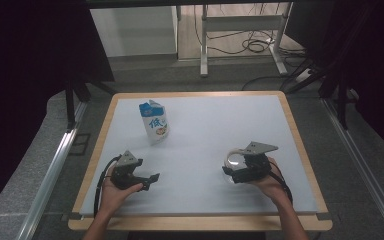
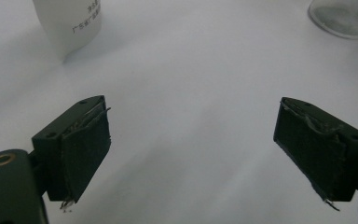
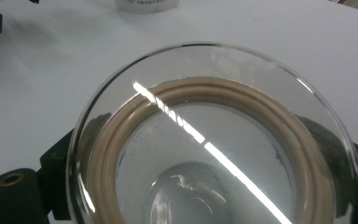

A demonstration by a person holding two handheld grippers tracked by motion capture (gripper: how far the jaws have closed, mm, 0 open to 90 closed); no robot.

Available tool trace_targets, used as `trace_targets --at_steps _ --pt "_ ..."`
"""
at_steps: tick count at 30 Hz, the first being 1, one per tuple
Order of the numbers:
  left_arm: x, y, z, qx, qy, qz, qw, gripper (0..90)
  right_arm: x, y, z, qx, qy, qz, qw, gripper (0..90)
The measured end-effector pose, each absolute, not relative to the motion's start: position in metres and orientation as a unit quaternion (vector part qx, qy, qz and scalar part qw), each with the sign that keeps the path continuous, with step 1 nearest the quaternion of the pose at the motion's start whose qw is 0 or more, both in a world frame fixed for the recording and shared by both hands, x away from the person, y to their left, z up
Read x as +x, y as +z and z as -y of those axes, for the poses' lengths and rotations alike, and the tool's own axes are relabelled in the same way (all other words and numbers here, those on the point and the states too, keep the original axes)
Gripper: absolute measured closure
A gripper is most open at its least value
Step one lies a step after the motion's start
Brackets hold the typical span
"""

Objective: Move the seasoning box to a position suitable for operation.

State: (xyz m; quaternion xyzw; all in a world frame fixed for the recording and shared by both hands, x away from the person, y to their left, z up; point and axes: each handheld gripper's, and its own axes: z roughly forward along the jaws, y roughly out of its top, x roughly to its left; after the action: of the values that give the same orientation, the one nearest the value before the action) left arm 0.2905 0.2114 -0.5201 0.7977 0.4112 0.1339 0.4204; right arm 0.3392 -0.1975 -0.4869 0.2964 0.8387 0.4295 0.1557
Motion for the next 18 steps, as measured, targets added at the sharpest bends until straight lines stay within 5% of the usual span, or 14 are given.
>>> trace_targets --at_steps 10,18 --pt "0.291 -0.52 -0.214 0.796 0.137 -0.414 0.419 10.8 0.323 -0.465 0.209 0.313 0.474 -0.802 0.186 3.7" --pt "0.291 -0.519 -0.218 0.794 0.144 -0.417 0.419 10.9 0.293 -0.445 0.237 0.334 0.512 -0.757 0.231 29.3"
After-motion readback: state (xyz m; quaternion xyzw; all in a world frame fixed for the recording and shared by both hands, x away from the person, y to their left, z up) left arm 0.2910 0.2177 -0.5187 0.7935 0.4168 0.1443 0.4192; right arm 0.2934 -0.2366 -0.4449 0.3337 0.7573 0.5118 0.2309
